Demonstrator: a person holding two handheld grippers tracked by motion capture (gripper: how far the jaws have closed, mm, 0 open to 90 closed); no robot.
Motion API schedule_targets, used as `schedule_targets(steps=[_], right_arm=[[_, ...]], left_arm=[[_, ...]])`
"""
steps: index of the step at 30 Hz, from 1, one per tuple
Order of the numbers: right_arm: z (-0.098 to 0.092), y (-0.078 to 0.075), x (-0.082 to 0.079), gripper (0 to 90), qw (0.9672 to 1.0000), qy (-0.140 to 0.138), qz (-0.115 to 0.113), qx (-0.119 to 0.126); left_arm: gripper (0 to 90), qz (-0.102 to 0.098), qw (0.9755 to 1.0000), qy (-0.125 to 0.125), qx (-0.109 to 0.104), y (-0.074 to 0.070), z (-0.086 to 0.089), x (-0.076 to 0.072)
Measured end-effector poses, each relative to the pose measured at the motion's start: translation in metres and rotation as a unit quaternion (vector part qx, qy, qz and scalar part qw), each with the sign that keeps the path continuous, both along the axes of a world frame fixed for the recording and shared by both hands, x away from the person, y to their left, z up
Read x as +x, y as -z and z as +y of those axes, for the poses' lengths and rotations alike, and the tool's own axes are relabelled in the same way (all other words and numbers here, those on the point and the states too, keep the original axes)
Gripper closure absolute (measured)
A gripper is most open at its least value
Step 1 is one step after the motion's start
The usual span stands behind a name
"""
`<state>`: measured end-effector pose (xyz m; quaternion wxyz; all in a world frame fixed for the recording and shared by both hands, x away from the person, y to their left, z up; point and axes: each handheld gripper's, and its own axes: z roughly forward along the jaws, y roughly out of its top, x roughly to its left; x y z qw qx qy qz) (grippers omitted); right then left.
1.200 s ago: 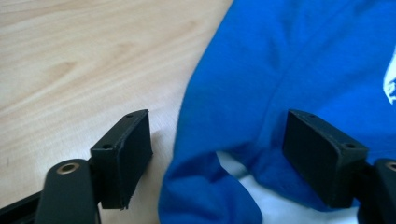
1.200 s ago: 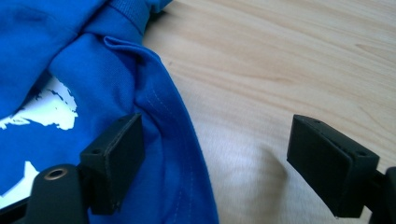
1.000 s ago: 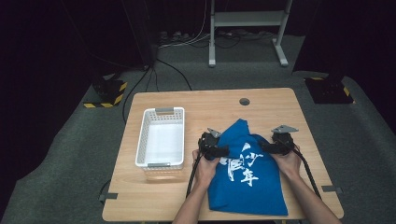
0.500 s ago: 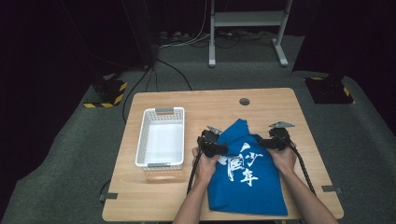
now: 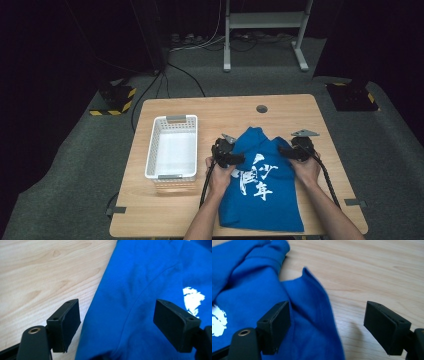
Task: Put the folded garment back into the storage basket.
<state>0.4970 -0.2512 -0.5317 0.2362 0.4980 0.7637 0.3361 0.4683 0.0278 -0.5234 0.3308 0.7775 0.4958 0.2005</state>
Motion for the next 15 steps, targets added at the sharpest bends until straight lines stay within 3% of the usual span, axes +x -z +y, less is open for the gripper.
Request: schedule_targets(steps=[3, 5, 7, 10, 12, 13, 15], right_arm=[[0.0, 0.004, 0.002, 20.0, 1.0, 0.001, 0.005, -0.002], [-0.007, 0.005, 0.003, 19.5, 0.9998, 0.014, 0.006, -0.01], [-0.018, 0.006, 0.005, 19.3, 0.9996, 0.026, 0.01, 0.0], [-0.024, 0.004, 0.004, 19.7, 0.9992, 0.036, 0.012, -0.009], [-0.022, 0.002, 0.002, 20.2, 0.9994, 0.033, 0.003, -0.011], [-0.016, 0.0, -0.003, 20.6, 0.9997, 0.024, -0.009, -0.002], [-0.011, -0.001, -0.006, 20.9, 0.9998, 0.015, -0.014, -0.001]], left_arm=[[24.3, 0.015, 0.9995, -0.016, 0.021, 0.005, 0.002, 0.004], [24.0, 0.021, 0.9994, -0.027, 0.006, 0.008, 0.01, 0.003], [25.1, 0.022, 0.9992, -0.033, 0.006, 0.008, 0.016, 0.002], [25.1, 0.025, 0.999, -0.037, 0.003, 0.006, 0.017, 0.002], [23.9, 0.016, 0.9996, -0.022, -0.011, 0.004, 0.013, 0.0], [23.0, 0.0, 0.9999, -0.001, -0.012, 0.0, 0.003, -0.004], [22.9, -0.003, 1.0, 0.007, -0.004, -0.001, -0.001, -0.004]])
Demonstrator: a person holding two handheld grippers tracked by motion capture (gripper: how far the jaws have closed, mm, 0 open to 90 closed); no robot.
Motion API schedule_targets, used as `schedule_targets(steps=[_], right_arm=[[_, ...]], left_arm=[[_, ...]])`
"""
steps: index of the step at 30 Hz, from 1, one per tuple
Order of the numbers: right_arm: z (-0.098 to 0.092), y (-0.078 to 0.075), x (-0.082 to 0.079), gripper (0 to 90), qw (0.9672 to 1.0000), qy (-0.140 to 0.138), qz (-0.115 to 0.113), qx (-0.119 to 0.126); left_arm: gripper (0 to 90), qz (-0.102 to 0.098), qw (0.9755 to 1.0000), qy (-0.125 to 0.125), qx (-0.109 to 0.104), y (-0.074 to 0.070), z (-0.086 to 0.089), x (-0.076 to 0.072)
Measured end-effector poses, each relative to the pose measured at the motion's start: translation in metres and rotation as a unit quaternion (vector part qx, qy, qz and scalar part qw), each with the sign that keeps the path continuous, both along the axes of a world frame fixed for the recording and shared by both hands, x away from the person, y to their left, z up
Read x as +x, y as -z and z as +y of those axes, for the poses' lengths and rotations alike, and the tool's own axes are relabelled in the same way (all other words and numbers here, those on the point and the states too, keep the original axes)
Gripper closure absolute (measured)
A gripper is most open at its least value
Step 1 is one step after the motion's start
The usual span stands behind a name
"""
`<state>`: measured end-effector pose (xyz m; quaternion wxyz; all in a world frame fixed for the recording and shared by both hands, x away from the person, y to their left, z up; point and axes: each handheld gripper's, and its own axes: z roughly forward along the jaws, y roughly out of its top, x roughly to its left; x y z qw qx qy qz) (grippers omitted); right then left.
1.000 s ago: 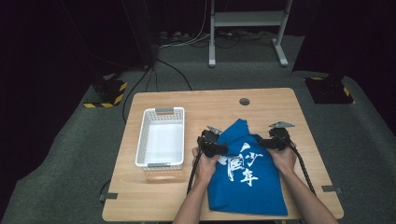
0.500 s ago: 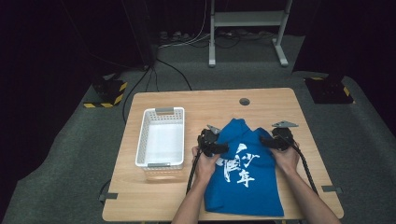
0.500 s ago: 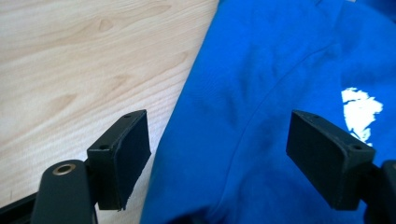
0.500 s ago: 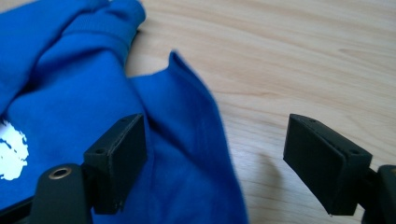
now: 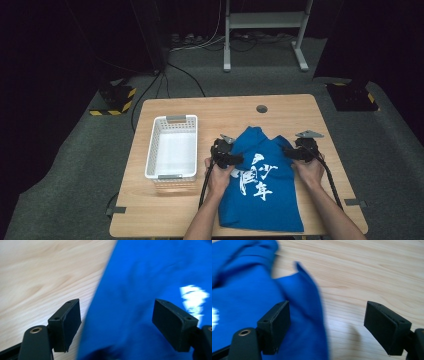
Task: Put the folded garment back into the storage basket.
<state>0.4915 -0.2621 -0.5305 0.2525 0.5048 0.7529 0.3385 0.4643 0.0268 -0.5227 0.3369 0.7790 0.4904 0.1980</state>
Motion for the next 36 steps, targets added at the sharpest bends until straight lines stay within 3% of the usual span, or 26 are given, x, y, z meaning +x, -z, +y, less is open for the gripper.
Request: schedule_targets(steps=[3, 6, 8, 11, 19, 22, 25, 26, 28, 31, 36], right_arm=[[0.01, 0.002, -0.001, 21.4, 0.9999, -0.012, 0.0, -0.011], [0.007, 0.005, 0.001, 21.4, 0.9999, -0.004, 0.008, -0.01], [-0.001, 0.008, 0.004, 20.1, 0.9998, 0.001, 0.017, -0.002], [-0.017, 0.008, 0.006, 19.4, 0.9997, 0.013, 0.019, 0.004], [-0.032, 0.007, 0.008, 18.3, 0.9995, 0.027, 0.016, -0.006], [-0.033, 0.006, 0.008, 18.9, 0.9992, 0.034, 0.02, -0.01], [-0.025, 0.0, 0.002, 19.6, 0.9996, 0.026, 0.004, -0.009], [-0.025, 0.0, 0.002, 19.6, 0.9996, 0.026, 0.004, -0.009], [-0.01, -0.01, -0.005, 20.4, 0.9997, 0.005, -0.025, 0.002], [0.002, -0.014, -0.009, 21.3, 0.9992, -0.013, -0.038, 0.003], [0.026, -0.011, -0.015, 22.5, 0.9972, -0.065, -0.037, 0.007]], left_arm=[[22.9, 0.003, 0.9999, 0.003, 0.013, 0.001, -0.007, 0.004], [23.7, 0.018, 0.9995, -0.007, 0.026, 0.007, -0.005, 0.007], [22.9, 0.017, 0.9998, -0.013, 0.007, 0.01, 0.002, 0.007], [23.9, 0.012, 0.9997, -0.022, 0.007, 0.011, 0.011, 0.005], [27.1, 0.02, 0.9985, -0.051, 0.005, 0.009, 0.028, 0.004], [27.0, 0.027, 0.9979, -0.058, -0.01, 0.008, 0.031, 0.004], [23.4, 0.015, 0.9988, -0.038, -0.028, 0.006, 0.027, 0.002], [23.4, 0.005, 0.9993, -0.024, -0.029, 0.004, 0.023, 0.0], [22.8, -0.005, 0.9997, -0.007, -0.021, 0.002, 0.014, -0.002], [21.8, -0.009, 0.9998, 0.009, -0.016, 0.002, 0.003, -0.002], [20.9, -0.006, 0.9998, 0.018, -0.01, 0.005, -0.001, -0.002]])
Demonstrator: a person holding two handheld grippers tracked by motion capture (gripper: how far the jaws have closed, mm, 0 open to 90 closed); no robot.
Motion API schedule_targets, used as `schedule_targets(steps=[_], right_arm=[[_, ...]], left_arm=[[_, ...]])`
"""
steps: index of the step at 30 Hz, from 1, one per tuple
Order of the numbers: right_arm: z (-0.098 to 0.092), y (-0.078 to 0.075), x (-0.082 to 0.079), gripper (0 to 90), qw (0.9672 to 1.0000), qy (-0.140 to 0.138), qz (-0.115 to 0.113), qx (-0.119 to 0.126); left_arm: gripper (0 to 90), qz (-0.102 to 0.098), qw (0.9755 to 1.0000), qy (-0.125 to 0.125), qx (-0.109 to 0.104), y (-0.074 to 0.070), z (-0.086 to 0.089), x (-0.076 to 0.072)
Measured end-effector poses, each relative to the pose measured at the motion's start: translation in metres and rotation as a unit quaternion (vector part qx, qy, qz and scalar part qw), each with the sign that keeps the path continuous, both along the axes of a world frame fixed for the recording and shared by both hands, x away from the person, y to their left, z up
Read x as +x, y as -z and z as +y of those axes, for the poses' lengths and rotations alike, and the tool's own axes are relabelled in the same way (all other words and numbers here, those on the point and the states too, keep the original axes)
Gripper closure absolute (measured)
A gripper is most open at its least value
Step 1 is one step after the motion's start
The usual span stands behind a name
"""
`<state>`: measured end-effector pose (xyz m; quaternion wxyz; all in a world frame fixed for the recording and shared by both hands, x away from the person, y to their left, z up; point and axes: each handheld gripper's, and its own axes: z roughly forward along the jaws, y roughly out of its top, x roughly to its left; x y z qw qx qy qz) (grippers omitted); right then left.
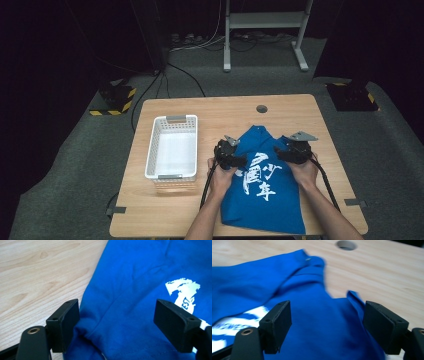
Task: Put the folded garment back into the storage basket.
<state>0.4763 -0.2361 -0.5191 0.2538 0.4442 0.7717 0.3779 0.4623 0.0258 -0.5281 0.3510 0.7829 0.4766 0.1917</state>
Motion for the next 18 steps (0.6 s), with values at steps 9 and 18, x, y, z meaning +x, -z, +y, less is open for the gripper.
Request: schedule_targets(steps=[9, 18], right_arm=[[0.006, 0.02, 0.005, 23.3, 0.998, -0.043, 0.041, -0.022], [-0.012, 0.016, 0.008, 20.0, 0.9987, -0.011, 0.04, -0.029]], left_arm=[[21.2, 0.016, 0.9994, -0.027, 0.014, 0.007, 0.01, 0.004], [20.8, 0.017, 0.9995, -0.026, -0.004, 0.005, 0.018, 0.001]])
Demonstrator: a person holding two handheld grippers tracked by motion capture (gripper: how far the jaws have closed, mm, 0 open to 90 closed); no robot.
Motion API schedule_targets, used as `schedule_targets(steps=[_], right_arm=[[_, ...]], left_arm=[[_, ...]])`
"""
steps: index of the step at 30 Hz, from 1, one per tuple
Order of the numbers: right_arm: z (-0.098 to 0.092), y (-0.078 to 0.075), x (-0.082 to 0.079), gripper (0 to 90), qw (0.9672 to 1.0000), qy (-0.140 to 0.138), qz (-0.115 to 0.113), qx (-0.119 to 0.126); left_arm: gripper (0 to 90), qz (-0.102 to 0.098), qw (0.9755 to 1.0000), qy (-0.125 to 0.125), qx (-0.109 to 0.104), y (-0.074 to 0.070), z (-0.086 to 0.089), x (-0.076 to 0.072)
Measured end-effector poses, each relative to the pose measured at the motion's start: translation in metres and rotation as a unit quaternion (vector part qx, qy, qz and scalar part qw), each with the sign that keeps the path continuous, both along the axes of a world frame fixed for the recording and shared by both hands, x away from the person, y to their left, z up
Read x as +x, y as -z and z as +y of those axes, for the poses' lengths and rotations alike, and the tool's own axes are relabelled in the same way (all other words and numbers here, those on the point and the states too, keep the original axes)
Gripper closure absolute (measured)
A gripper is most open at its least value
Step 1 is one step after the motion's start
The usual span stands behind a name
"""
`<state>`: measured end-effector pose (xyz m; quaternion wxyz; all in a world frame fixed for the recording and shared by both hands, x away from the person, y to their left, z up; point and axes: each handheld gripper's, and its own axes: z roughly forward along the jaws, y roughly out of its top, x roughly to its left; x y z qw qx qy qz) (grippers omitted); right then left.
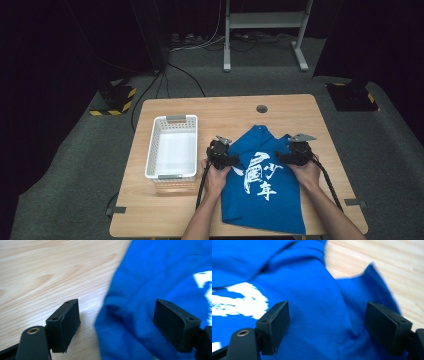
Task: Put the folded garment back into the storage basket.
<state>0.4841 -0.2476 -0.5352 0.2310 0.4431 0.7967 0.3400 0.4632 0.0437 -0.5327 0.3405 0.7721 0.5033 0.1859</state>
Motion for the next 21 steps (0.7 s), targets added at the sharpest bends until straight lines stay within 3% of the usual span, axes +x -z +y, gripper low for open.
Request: schedule_targets(steps=[3, 5, 7, 9, 13, 18, 21], right_arm=[[0.007, -0.005, -0.006, 21.1, 0.9995, -0.025, -0.011, 0.017], [0.011, -0.004, -0.006, 21.3, 0.9992, -0.038, -0.007, 0.013], [0.011, 0.002, -0.004, 19.4, 0.9994, -0.033, 0.0, -0.01], [0.003, 0.004, 0.001, 18.0, 0.9994, -0.016, 0.021, 0.022], [-0.004, 0.002, 0.003, 19.5, 0.9997, 0.013, 0.018, 0.008], [0.003, -0.002, -0.008, 21.1, 0.9999, -0.012, -0.006, 0.004], [0.008, 0.003, -0.009, 20.2, 0.9999, -0.017, -0.002, -0.003]], left_arm=[[19.7, -0.013, 0.9995, 0.029, -0.003, -0.001, -0.009, -0.006], [18.6, -0.018, 0.999, 0.04, 0.003, 0.0, -0.013, -0.009], [18.4, -0.016, 0.999, 0.041, 0.005, 0.001, -0.012, -0.008], [18.6, -0.012, 0.9993, 0.033, 0.012, 0.005, -0.008, -0.006], [19.0, -0.007, 0.9999, 0.013, 0.005, 0.004, 0.001, -0.005], [19.1, -0.024, 0.9991, 0.033, -0.004, 0.0, 0.0, -0.014], [19.1, -0.034, 0.9981, 0.051, -0.003, -0.002, -0.006, -0.019]])
